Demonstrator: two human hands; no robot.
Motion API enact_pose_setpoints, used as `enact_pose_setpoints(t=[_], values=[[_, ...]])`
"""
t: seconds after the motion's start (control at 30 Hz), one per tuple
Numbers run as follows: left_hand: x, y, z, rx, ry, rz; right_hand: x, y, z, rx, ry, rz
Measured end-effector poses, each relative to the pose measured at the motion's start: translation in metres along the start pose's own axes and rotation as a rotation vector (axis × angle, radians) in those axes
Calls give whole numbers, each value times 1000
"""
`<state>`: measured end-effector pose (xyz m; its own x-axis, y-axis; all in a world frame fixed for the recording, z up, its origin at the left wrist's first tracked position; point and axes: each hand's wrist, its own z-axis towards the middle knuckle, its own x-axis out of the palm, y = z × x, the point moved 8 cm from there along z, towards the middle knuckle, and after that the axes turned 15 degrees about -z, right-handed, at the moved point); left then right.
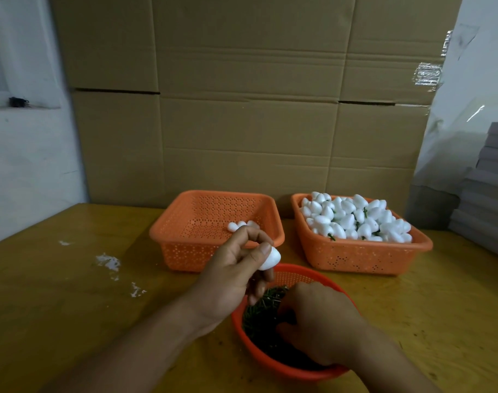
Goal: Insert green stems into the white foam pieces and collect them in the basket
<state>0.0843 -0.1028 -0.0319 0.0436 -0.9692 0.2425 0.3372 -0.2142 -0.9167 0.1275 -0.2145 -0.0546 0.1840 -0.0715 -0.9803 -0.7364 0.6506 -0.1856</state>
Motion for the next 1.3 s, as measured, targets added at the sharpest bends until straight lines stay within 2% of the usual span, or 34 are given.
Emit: enact_pose_setpoints(t=[0.37, 0.63, 0.87, 1.03, 1.23, 1.3], values=[[-8, 1, 1, -50, -89, -122, -11, -11, -5, 68, -94, 137], [-1, 2, 1, -143, -3, -314, -21, -12, -10, 88, -187, 195], [1, -1, 0, -167, 14, -371, -31, -15, -13, 58, -271, 381], [-1, 0, 0, -175, -6, -400, -36, -29, -15, 126, -427, 653], [0, 0, -1, -167, -32, -371, -51, -26, -23, 30, -548, 1285], [0, 1, -1, -165, -42, -356, -54, -26, -25, 16, -571, 1411]])
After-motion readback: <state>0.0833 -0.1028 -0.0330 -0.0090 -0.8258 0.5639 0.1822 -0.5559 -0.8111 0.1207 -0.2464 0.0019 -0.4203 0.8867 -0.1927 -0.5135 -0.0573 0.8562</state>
